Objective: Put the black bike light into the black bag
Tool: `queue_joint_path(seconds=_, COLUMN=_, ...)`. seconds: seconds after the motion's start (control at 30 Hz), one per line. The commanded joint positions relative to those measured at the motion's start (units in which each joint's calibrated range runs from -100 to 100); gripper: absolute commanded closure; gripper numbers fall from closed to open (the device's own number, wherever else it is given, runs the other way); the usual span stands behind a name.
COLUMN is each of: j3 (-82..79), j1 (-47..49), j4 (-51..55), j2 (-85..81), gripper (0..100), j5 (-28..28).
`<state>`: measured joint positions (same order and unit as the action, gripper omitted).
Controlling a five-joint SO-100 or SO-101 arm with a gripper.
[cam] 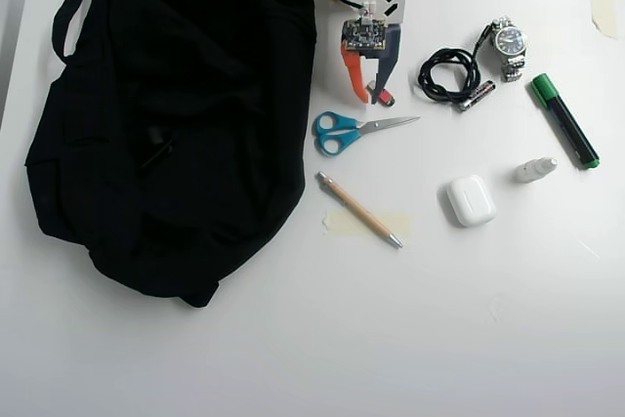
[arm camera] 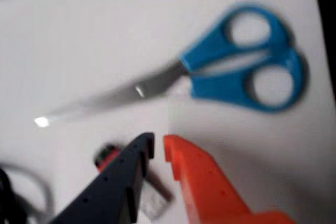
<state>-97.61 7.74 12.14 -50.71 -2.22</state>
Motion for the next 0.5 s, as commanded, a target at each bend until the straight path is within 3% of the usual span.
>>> queue_joint_path(seconds=0.0, j3=-1.0, j1=-3.0, j4=5.7, j2=-1.6, gripper=98, j5=0.2)
queue_joint_path(seconds=0.37, j3=-2.0, j1=-5.4, j4=21.5, j2=-23.5, gripper=98, j5=0.2)
queue_joint_path(seconds=0.47, j3=-2.0, j1=-6.2, j4=30.3, j2=-32.2, gripper=98, j5=0.3)
